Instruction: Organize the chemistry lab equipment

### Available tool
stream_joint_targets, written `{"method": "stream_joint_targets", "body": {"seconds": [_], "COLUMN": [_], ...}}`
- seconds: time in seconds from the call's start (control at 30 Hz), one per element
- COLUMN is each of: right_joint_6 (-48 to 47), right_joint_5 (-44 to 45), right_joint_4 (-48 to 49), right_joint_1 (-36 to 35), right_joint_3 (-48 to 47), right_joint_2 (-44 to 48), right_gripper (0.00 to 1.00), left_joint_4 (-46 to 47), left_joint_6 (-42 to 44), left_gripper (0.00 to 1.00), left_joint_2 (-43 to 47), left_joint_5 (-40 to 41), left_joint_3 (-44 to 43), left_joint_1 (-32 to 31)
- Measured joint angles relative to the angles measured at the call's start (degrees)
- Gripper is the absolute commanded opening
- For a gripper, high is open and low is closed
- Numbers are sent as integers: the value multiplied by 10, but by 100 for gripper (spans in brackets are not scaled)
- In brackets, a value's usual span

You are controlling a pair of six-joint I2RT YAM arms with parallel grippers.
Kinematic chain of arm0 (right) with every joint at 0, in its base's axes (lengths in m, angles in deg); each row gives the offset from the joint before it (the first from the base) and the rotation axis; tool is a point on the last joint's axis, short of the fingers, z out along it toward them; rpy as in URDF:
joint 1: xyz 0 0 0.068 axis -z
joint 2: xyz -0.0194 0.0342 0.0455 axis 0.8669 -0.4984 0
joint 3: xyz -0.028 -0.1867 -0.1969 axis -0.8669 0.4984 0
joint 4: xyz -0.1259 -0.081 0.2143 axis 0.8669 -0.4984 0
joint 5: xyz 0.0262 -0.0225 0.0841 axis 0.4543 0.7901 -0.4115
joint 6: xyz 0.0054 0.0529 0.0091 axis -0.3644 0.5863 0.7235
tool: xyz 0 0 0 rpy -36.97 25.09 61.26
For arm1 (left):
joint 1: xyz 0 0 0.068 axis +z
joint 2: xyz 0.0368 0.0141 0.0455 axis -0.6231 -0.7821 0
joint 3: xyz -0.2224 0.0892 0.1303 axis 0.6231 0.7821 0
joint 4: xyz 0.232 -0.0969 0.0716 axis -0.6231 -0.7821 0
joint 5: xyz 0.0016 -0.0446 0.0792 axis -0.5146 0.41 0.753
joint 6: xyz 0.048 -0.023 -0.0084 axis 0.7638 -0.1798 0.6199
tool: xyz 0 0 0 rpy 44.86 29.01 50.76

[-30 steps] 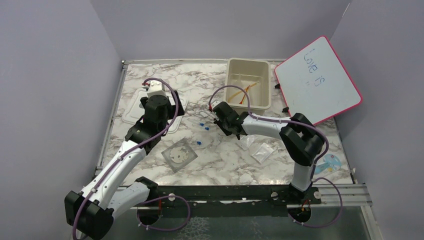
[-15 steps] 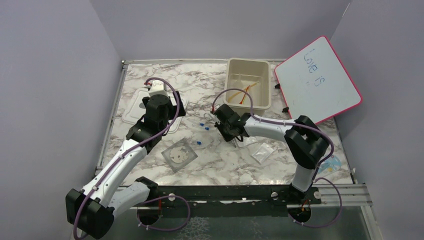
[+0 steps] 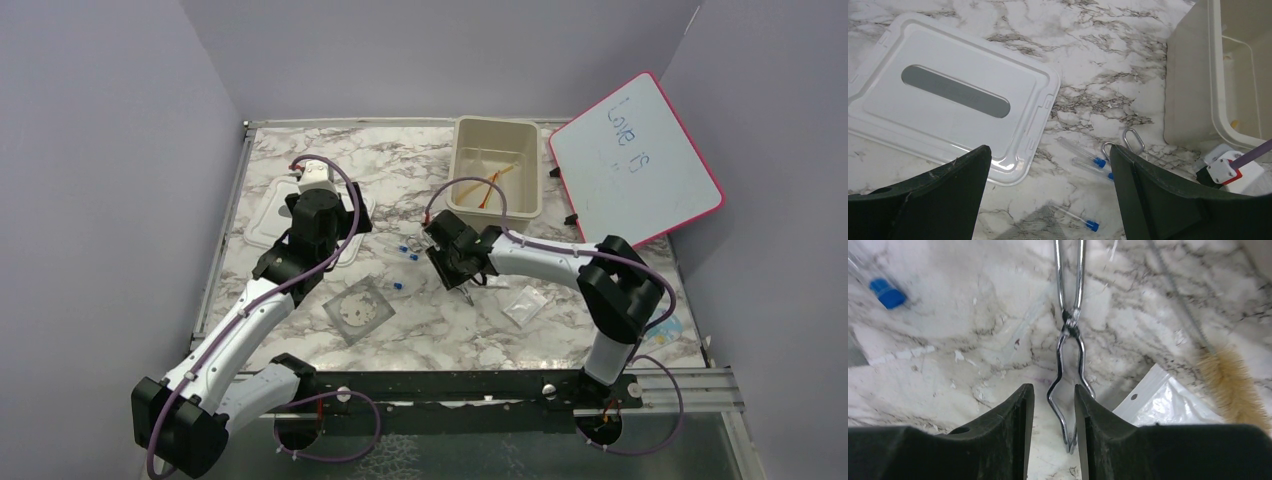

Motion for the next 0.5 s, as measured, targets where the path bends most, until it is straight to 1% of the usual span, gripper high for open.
{"method": "stream_joint_targets", "body": {"seconds": [0.23,0.5], "right_joint_6": [13,10], "right_joint_5": [47,61], "right_joint_4": [12,33], "right_joint_1": [0,0], "right_joint_3": [-42,-61], "right_joint_2": [-8,-72], "right_gripper": [47,47], "left_joint_4": [0,0], "left_joint_6": [0,0], "left_gripper": [91,91], "left_joint_2": [0,0], "left_joint_5": [0,0], "left_joint_3": [0,0], "left_joint_1": [0,0]}}
